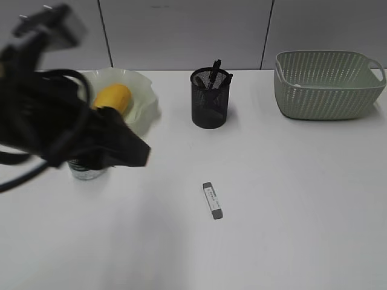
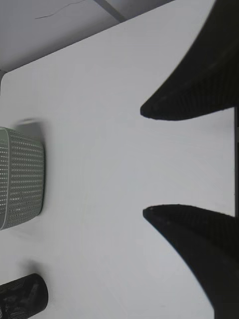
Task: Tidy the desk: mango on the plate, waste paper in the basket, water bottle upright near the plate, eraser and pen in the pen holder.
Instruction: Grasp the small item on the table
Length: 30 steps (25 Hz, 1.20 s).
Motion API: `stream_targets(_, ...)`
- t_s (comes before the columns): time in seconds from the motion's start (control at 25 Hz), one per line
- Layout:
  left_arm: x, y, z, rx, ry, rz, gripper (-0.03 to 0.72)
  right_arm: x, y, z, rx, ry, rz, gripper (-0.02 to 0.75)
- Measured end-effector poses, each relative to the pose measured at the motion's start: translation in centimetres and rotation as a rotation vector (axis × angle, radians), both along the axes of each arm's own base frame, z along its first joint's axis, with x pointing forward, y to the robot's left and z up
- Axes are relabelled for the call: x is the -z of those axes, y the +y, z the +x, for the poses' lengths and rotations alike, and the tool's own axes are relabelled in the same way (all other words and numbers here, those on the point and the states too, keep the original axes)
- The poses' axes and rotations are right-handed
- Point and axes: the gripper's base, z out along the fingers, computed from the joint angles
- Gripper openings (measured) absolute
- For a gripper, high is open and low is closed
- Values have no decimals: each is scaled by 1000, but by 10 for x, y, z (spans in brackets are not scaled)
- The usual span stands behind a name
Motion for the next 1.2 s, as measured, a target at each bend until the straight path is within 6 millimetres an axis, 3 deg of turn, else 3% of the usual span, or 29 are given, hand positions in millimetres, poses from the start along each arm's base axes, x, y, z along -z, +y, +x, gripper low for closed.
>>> stream_targets(0.2, 62, -69, 37, -37, 95, 262, 360, 0, 0, 0, 0, 0, 0, 435)
stream_targets(0.4, 101, -107, 69, -76, 181, 333, 361, 0, 0, 0, 0, 0, 0, 435)
stream_targets(0.56, 118, -131, 88, -176, 253, 310, 361, 0, 0, 0, 0, 0, 0, 435)
stream_targets(0.88, 141, -144, 100, -399, 370, 300, 361, 0, 0, 0, 0, 0, 0, 435)
stream_targets(1.2, 158, -145, 102, -478, 413, 317, 361, 0, 0, 0, -1, 0, 0, 435)
